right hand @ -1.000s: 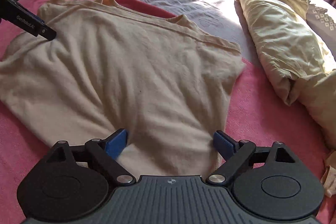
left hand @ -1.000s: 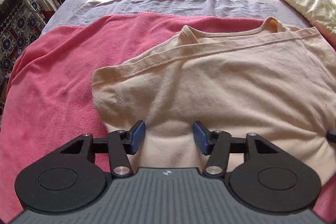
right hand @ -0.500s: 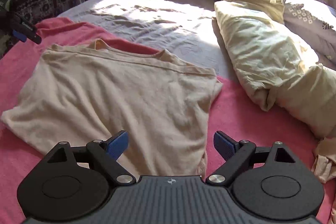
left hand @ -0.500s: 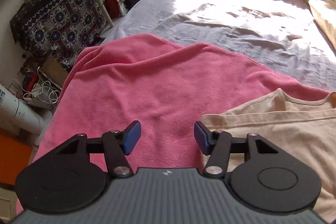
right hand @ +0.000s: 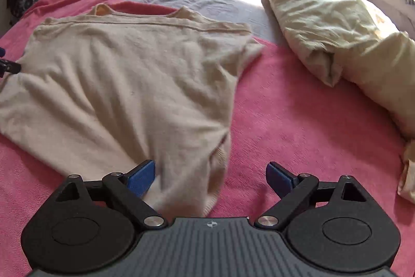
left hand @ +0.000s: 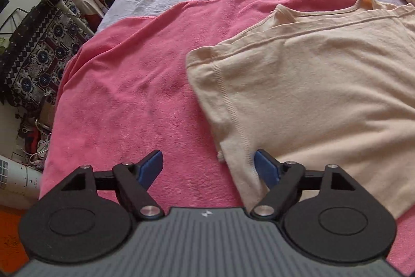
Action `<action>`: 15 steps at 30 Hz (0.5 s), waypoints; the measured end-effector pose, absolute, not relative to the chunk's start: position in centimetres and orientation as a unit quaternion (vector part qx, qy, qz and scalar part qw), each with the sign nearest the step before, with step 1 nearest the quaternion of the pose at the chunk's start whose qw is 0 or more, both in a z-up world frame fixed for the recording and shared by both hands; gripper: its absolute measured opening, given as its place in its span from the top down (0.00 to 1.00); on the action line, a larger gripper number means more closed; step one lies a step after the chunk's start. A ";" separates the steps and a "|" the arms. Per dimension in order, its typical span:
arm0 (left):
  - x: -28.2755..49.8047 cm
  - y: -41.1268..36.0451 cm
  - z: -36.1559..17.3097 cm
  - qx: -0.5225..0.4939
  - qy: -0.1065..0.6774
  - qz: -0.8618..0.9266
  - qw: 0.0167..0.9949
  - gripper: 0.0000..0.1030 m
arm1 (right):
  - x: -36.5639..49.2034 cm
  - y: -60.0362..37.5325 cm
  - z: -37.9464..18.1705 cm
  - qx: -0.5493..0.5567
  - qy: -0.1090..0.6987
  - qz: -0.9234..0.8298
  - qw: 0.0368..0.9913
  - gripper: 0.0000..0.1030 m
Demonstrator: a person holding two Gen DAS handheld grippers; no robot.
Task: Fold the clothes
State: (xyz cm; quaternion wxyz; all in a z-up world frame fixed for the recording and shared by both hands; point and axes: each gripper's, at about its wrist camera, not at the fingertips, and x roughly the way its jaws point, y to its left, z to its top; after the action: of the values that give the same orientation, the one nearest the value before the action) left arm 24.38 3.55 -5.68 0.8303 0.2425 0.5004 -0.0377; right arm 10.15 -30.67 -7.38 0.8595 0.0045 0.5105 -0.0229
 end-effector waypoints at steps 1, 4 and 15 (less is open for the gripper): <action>24.5 4.2 -5.6 0.270 0.496 0.007 0.825 0.27 | 9.3 -31.6 -6.9 0.019 0.511 -0.042 0.858 0.11; 23.6 5.6 -4.5 0.293 0.485 0.049 0.822 0.31 | 7.1 -33.2 -5.9 0.045 0.508 -0.084 0.856 0.11; 16.0 -2.9 -4.9 0.253 0.501 -0.161 0.812 0.27 | 10.3 -27.4 -4.9 0.053 0.490 0.057 0.868 0.35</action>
State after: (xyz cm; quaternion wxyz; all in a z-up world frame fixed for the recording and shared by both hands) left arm 15.98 -2.90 -4.89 0.8115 0.2531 0.5013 -0.1614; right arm 10.26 -27.40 -4.88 0.8684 0.0528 0.4898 0.0567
